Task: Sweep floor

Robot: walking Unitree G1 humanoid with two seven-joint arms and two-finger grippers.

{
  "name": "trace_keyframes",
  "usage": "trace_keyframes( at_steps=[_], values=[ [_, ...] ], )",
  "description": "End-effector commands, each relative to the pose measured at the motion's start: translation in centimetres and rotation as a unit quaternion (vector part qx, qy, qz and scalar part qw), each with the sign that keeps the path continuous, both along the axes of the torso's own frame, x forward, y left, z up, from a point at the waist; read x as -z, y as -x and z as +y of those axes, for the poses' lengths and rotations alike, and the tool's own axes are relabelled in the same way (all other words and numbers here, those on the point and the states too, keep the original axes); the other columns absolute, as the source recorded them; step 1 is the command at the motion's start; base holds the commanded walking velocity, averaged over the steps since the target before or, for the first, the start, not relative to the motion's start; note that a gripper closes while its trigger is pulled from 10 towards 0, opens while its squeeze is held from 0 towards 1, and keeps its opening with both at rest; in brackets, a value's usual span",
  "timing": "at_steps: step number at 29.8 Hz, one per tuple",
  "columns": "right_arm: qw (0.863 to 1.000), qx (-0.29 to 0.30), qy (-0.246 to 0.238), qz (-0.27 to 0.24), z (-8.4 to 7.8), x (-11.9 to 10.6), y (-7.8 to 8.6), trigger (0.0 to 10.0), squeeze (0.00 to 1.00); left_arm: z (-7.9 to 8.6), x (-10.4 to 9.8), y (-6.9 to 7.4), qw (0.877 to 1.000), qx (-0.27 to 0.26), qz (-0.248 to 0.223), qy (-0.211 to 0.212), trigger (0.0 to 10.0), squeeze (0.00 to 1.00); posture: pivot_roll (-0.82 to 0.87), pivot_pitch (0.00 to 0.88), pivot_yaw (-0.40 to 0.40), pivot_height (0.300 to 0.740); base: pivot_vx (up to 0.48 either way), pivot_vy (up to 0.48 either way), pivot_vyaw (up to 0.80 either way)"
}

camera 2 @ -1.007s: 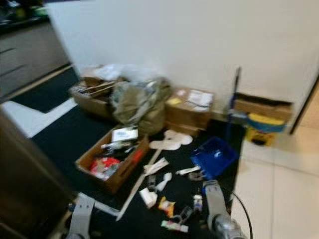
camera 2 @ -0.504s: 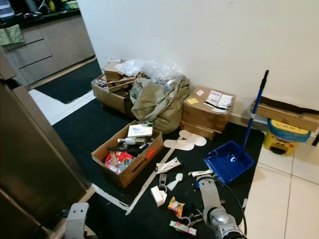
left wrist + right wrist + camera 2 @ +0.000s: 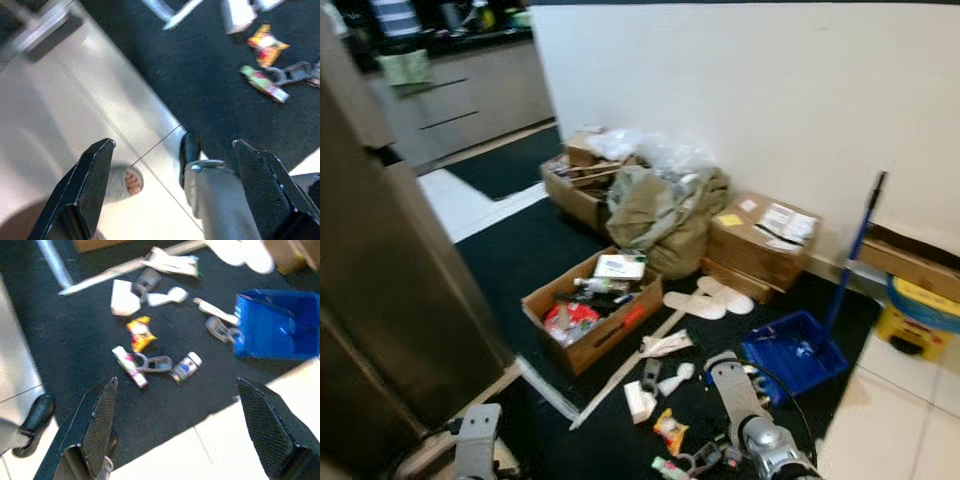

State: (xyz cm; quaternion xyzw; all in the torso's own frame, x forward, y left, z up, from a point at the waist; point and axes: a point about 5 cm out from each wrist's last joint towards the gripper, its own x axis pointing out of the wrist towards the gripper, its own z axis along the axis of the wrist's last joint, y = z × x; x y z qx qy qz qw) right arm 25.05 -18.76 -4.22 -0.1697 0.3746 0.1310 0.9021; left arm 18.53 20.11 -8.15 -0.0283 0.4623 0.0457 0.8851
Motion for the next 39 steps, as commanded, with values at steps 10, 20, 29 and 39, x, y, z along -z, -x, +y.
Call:
trace_keyframes(
  at_steps=[10,20,29,39],
  values=[
    [0.999,-0.038,0.003,-0.011,1.0,-0.4,-0.6,10.0,0.00,0.8,0.1,0.4,1.000,-0.005,0.007,-0.009,10.0,0.00,-0.09,0.000,0.072,0.740,0.000,0.000,0.80],
    [1.000,-0.006,-0.013,-0.012,1.0,-0.4,-0.7,10.0,0.00,1.4,-0.3,-0.1,1.000,-0.007,-0.003,-0.010,10.0,0.00,-0.10,0.000,0.082,0.740,0.000,0.000,0.80],
    [0.999,-0.004,-0.030,-0.029,1.6,-1.1,-1.7,10.0,0.00,0.9,-0.6,-0.8,1.000,0.003,-0.016,-0.001,10.0,0.00,-0.10,0.000,0.085,0.740,0.057,0.000,0.16],
    [0.997,-0.037,-0.059,-0.044,2.9,-1.8,-2.4,10.0,0.00,0.7,-0.5,-0.8,1.000,0.005,-0.012,0.002,10.0,0.00,-0.10,0.000,0.087,0.740,0.294,0.000,0.56]
  ],
)
